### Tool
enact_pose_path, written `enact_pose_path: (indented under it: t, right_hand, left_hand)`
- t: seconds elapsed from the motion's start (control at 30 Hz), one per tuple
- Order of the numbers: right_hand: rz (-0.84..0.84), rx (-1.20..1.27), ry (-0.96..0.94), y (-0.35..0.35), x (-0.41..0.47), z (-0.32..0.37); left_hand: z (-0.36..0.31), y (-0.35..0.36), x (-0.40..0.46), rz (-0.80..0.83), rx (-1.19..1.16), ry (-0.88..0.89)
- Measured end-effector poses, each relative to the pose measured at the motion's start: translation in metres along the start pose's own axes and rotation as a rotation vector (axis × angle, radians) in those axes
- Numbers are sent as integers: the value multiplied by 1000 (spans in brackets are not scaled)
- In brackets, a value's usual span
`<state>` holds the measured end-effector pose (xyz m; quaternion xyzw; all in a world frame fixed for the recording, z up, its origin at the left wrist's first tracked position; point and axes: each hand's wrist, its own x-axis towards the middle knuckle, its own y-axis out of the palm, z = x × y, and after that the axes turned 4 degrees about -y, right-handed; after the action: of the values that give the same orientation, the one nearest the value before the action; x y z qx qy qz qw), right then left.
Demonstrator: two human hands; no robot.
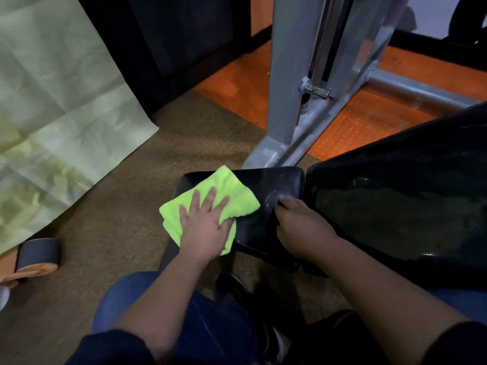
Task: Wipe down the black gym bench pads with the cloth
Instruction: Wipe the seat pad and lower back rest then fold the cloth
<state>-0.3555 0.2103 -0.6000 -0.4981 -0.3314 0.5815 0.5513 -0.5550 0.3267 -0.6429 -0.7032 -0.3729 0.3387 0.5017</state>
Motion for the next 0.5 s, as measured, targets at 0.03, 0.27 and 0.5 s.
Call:
enact_pose_path:
  t: [0.03,0.27,0.5]
  right_hand:
    - [-1,-11,-5,1,-1,0]
    - [-8,-41,-18,3,-2,0]
    - [-5,-28,-27,3,-1,-1]
  left_hand:
    - [-8,2,-3,-8,-20,-16]
    - [4,3,-14,-3,-84,-84]
    - [8,5,-32,56,-145,-30]
